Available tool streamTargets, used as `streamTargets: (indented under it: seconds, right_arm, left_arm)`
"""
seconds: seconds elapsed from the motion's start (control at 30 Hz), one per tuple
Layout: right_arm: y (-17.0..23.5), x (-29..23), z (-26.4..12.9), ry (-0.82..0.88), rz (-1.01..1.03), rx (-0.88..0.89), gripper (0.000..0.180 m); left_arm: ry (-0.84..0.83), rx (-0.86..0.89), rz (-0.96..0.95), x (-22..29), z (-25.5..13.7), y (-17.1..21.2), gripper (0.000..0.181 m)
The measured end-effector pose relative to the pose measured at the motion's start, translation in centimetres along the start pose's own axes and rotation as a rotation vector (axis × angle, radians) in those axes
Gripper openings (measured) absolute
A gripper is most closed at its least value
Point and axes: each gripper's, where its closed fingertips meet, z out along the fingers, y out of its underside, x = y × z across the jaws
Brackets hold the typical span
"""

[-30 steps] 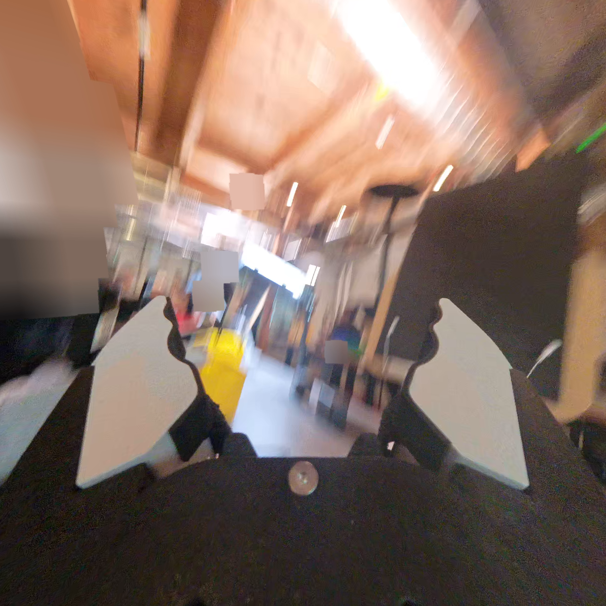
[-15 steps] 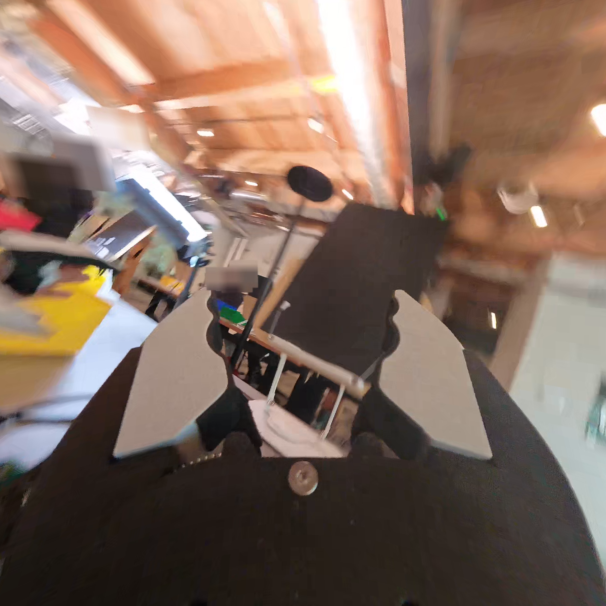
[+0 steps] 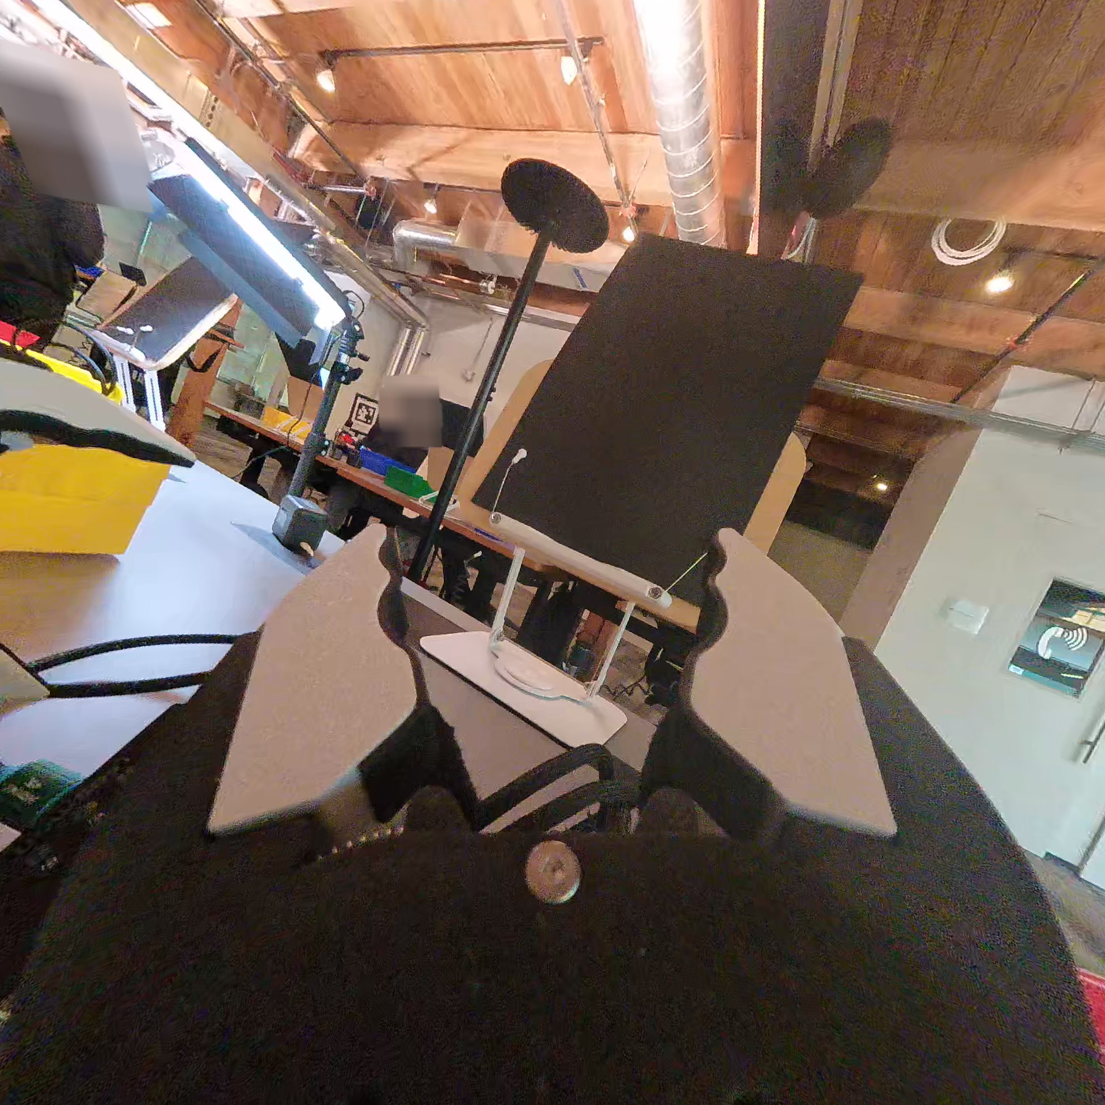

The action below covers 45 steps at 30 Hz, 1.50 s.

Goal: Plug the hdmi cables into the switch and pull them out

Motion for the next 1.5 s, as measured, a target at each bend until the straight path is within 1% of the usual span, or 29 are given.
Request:
streamTargets:
  seconds: [0.03, 0.1, 0.23, 0.3, 0.37, 0.43, 0.5, 0.6, 0.63, 0.67, 0.7, 0.73, 0.8, 0.87, 0.9, 0.93, 0.97, 1.0, 1.03, 1.07, 1.1, 1.17, 1.23, 1.27, 1.3, 1.33, 1.4, 1.43, 1.5]
  right_arm:
    - [0.4, -0.1, 0.0, -0.007, -0.020, -0.008, 0.097]
    - [0.2, -1.8, -0.1, -0.074, -0.210, 0.005, 0.097]
    - [-1.9, -7.5, -0.9, -0.221, -0.665, 0.115, 0.097]
    - [-2.8, -9.9, -1.5, -0.273, -0.750, 0.174, 0.098]
    - [-3.5, -10.3, -1.5, -0.269, -0.701, 0.188, 0.098]
    - [-3.9, -8.8, -1.2, -0.221, -0.576, 0.169, 0.097]
    - [-3.6, -5.6, -0.6, -0.132, -0.355, 0.119, 0.095]
    - [-1.2, 0.7, -0.3, 0.057, 0.123, 0.022, 0.094]
    - [-0.4, 2.3, -0.5, 0.112, 0.254, 0.011, 0.095]
    - [-0.2, 3.3, -0.8, 0.141, 0.327, 0.027, 0.096]
    - [-0.7, 3.6, -1.0, 0.136, 0.329, 0.066, 0.094]
    - [-1.6, 3.1, -1.1, 0.100, 0.266, 0.108, 0.090]
    - [-3.2, -0.1, -0.8, -0.034, 0.000, 0.131, 0.089]
    - [-3.4, -3.8, -0.8, -0.145, -0.420, 0.108, 0.092]
    - [-3.4, -5.4, -1.0, -0.171, -0.639, 0.115, 0.090]
    - [-3.4, -6.8, -1.3, -0.194, -0.767, 0.132, 0.081]
    - [-3.5, -7.8, -1.5, -0.223, -0.764, 0.149, 0.078]
    - [-3.6, -8.2, -1.6, -0.243, -0.677, 0.159, 0.079]
    - [-3.8, -8.0, -1.4, -0.241, -0.573, 0.157, 0.079]
    - [-3.7, -7.0, -1.2, -0.219, -0.474, 0.139, 0.079]
    - [-3.4, -5.7, -0.9, -0.182, -0.365, 0.114, 0.078]
    - [-2.5, -1.9, -0.4, -0.074, -0.072, 0.069, 0.078]
    - [-0.8, 1.6, -0.5, 0.037, 0.294, 0.041, 0.078]
    - [-0.3, 2.8, -0.8, 0.077, 0.454, 0.052, 0.080]
    - [-0.5, 3.4, -1.1, 0.083, 0.548, 0.092, 0.082]
    - [-1.6, 3.2, -1.3, 0.060, 0.555, 0.154, 0.082]
    - [-4.2, 1.5, -1.4, 0.003, 0.330, 0.228, 0.084]
    - [-4.9, -0.2, -1.3, -0.045, 0.139, 0.215, 0.083]
    - [-5.4, -4.1, -1.4, -0.138, -0.352, 0.191, 0.083]
  left_arm:
    - [-0.010, 0.020, 0.008, 0.0, 0.1, -0.5, 0.110]
    - [-0.044, 0.113, -0.097, -1.1, -0.4, -2.0, 0.110]
    - [-0.095, 0.382, -0.555, -5.8, -2.9, -4.1, 0.106]
    - [-0.085, 0.583, -0.795, -8.2, -4.9, -5.1, 0.103]
    - [-0.083, 0.759, -0.926, -10.1, -7.0, -5.7, 0.102]
    - [-0.102, 0.826, -0.866, -10.6, -8.2, -6.3, 0.100]
    - [-0.115, 0.783, -0.639, -9.1, -8.1, -7.3, 0.098]
    - [-0.102, 0.534, -0.096, -3.9, -5.3, -7.6, 0.094]
    - [-0.146, 0.446, 0.029, -3.0, -4.4, -7.2, 0.087]
    - [-0.173, 0.380, 0.072, -2.6, -3.7, -6.8, 0.080]
    - [-0.155, 0.350, 0.040, -2.2, -3.1, -6.6, 0.079]
    - [-0.119, 0.358, -0.047, -2.1, -2.9, -6.6, 0.079]
    - [-0.069, 0.434, -0.361, -3.6, -3.3, -6.4, 0.079]
    - [-0.033, 0.519, -0.787, -6.3, -3.9, -5.0, 0.078]
    - [-0.018, 0.567, -1.005, -7.7, -4.3, -3.9, 0.078]
    - [0.008, 0.636, -1.171, -8.9, -4.9, -3.3, 0.078]
    - [0.024, 0.714, -1.260, -9.9, -5.6, -3.0, 0.078]
    - [0.007, 0.765, -1.288, -10.7, -6.2, -2.9, 0.078]
    - [-0.033, 0.781, -1.249, -11.0, -6.6, -2.9, 0.078]
    - [-0.079, 0.767, -1.139, -10.9, -6.8, -3.4, 0.078]
    - [-0.125, 0.721, -0.963, -10.3, -6.8, -4.2, 0.078]
    - [-0.211, 0.542, -0.477, -7.7, -5.7, -5.3, 0.075]
    - [-0.367, 0.309, 0.055, -6.0, -4.6, -5.0, 0.067]
    - [-0.450, 0.216, 0.264, -5.6, -4.3, -4.8, 0.063]
    - [-0.495, 0.174, 0.354, -5.4, -4.1, -4.9, 0.060]
    - [-0.478, 0.191, 0.331, -5.0, -4.0, -5.1, 0.059]
    - [-0.426, 0.280, 0.130, -5.4, -4.6, -5.5, 0.059]
    - [-0.415, 0.314, -0.027, -6.5, -5.1, -5.2, 0.059]
    - [-0.336, 0.420, -0.453, -8.7, -6.0, -4.2, 0.059]
